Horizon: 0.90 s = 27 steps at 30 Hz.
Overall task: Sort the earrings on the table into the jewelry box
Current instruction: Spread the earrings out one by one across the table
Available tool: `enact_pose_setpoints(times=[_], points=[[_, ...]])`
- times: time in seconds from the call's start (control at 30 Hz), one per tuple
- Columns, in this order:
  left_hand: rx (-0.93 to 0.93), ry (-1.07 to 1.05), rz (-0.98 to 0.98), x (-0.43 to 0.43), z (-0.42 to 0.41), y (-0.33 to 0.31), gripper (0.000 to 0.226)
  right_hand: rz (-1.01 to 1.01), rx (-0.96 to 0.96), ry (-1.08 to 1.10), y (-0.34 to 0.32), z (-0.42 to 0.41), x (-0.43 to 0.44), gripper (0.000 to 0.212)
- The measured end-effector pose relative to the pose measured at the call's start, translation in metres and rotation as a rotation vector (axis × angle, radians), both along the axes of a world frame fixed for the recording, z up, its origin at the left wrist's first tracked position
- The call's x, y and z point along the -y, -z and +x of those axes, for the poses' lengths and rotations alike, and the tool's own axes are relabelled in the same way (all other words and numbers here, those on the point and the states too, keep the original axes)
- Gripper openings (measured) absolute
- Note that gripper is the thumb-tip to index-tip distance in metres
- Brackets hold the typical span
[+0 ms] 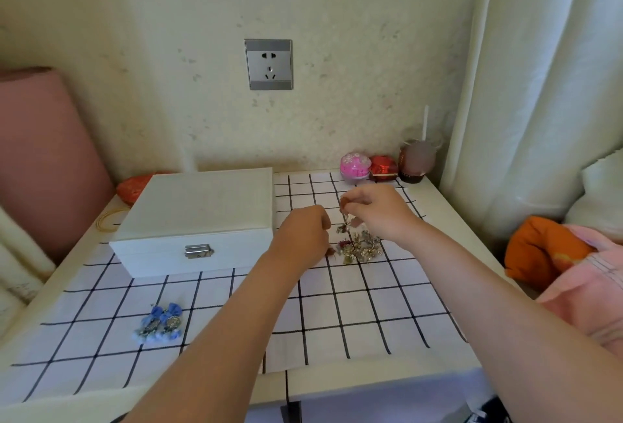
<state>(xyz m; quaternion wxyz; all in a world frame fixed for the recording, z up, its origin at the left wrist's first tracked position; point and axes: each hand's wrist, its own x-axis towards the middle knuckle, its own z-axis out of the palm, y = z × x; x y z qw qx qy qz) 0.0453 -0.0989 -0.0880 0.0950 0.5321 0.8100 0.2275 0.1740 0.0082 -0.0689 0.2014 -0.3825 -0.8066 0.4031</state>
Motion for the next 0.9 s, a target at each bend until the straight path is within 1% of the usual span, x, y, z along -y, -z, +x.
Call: enact_pose_setpoints(times=[0.07,0.17,0.27,0.33,0.4,0.47,0.53,0.6,0.63,0.73,0.83,0.9], points=[[0.008,0.022,0.002,0.005,0.001,0.000,0.026,-0.099,-0.063,0.036,-0.004,0.005,0.005,0.021],[-0.002,0.067,-0.079,0.012,0.005,0.004,0.021,-0.234,-0.151,0.061,-0.005,0.013,0.010,0.023],[-0.042,0.111,-0.136,0.018,0.010,0.007,0.025,-0.355,-0.257,0.075,-0.008,0.020,0.010,0.024],[-0.054,0.126,-0.137,0.019,0.012,0.007,0.024,-0.460,-0.339,0.070,-0.011,0.024,0.010,0.024],[-0.019,0.119,-0.098,0.019,0.012,0.005,0.031,-0.559,-0.395,0.036,-0.015,0.028,0.011,0.021],[0.140,0.083,-0.001,0.018,0.014,-0.003,0.038,-0.632,-0.415,-0.013,-0.018,0.032,0.015,0.018],[0.379,0.091,0.088,0.017,0.019,-0.011,0.039,-0.679,-0.431,-0.052,-0.018,0.034,0.017,0.016],[0.587,0.140,0.119,0.017,0.026,-0.015,0.031,-0.734,-0.469,-0.081,-0.018,0.034,0.019,0.017],[0.656,0.152,0.131,0.018,0.029,-0.016,0.025,-0.762,-0.486,-0.091,-0.018,0.034,0.020,0.018],[0.791,0.104,0.190,0.020,0.028,-0.014,0.017,-0.791,-0.494,-0.086,-0.018,0.033,0.021,0.023],[0.833,0.052,0.209,0.018,0.022,-0.015,0.015,-0.751,-0.483,-0.075,-0.018,0.032,0.019,0.019],[0.834,0.037,0.203,0.017,0.019,-0.017,0.014,-0.672,-0.440,-0.074,-0.016,0.032,0.016,0.016]])
